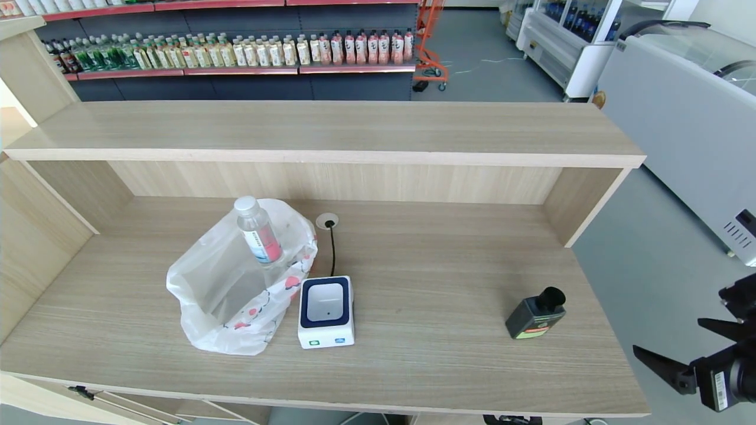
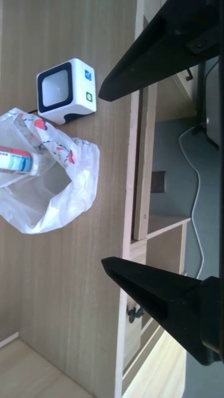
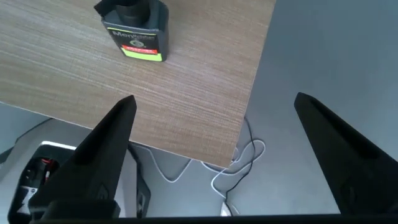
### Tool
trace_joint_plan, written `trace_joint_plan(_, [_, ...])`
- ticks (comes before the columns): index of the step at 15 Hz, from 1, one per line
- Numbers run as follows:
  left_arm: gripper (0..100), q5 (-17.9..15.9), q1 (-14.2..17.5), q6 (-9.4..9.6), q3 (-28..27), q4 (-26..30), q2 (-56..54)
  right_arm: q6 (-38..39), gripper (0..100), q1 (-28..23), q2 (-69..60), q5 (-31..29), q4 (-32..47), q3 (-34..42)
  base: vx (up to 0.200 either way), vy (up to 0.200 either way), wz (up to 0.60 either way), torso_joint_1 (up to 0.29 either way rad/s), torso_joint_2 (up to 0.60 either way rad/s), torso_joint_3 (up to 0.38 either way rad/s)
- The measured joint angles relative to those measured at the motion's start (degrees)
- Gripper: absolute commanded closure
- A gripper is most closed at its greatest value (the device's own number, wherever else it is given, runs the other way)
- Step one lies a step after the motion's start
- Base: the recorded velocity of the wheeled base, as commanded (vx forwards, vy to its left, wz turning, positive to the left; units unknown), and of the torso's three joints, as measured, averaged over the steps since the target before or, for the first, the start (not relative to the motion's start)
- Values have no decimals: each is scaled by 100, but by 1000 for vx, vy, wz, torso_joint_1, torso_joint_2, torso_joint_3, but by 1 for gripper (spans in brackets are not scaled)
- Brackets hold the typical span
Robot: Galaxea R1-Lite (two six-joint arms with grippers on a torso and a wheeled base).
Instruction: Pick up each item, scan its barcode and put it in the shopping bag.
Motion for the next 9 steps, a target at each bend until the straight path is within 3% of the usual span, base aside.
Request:
trace_joint_plan(3, [0,0,5,0,0,0,0,-20,0,-46,60,-205,386,-49,0,0,0,0,0,0])
trace_joint_plan(9, [0,0,10,0,0,0,0,-502,0,-24,757,-539,357,-439,0,0,0,0,0,0])
